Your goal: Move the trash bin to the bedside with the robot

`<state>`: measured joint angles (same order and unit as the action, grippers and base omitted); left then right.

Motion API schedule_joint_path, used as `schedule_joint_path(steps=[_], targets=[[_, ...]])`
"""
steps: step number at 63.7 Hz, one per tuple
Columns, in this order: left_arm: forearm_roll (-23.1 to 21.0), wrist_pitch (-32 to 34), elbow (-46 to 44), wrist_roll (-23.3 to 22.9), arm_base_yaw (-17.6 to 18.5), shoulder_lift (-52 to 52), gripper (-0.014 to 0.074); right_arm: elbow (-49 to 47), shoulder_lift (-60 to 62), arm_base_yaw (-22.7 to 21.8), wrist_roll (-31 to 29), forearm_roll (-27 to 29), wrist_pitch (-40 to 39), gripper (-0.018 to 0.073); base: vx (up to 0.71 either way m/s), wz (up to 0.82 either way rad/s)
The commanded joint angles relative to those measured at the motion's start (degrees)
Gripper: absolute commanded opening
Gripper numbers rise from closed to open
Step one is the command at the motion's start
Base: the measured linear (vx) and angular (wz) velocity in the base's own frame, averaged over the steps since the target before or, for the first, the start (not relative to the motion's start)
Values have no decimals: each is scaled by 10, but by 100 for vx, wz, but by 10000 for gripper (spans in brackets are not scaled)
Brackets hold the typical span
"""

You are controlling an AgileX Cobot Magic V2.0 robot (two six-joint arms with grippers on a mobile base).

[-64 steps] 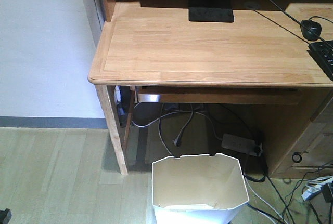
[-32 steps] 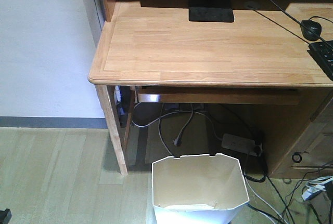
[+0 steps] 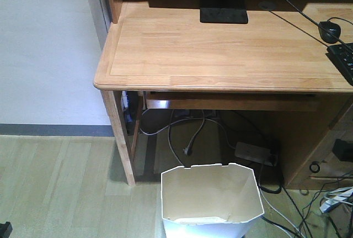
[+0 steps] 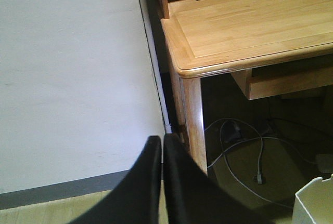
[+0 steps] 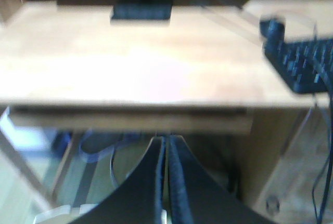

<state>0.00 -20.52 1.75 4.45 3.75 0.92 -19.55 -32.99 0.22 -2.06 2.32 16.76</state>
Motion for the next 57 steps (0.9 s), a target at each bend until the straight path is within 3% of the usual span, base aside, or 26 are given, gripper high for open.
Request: schedule_joint_path(steps=[1,25,34,47,57], targets=[[0,40,10,-3,0,12,-7,-41,-36,-2,-2,-1,16,-8,0,0],[0,40,10,-3,0,12,-7,-39,-61,-3,-1,-23,35,35,0,0],[0,40,10,-3,0,12,-7,-39,-61,-3,-1,-23,43,157,0,0],[0,40,10,-3,0,12,-7,-39,-61,-3,-2,-23,55,454,0,0],[0,40,10,-3,0,12,-7,-39,-61,-3,-2,-23,52,578,0,0]])
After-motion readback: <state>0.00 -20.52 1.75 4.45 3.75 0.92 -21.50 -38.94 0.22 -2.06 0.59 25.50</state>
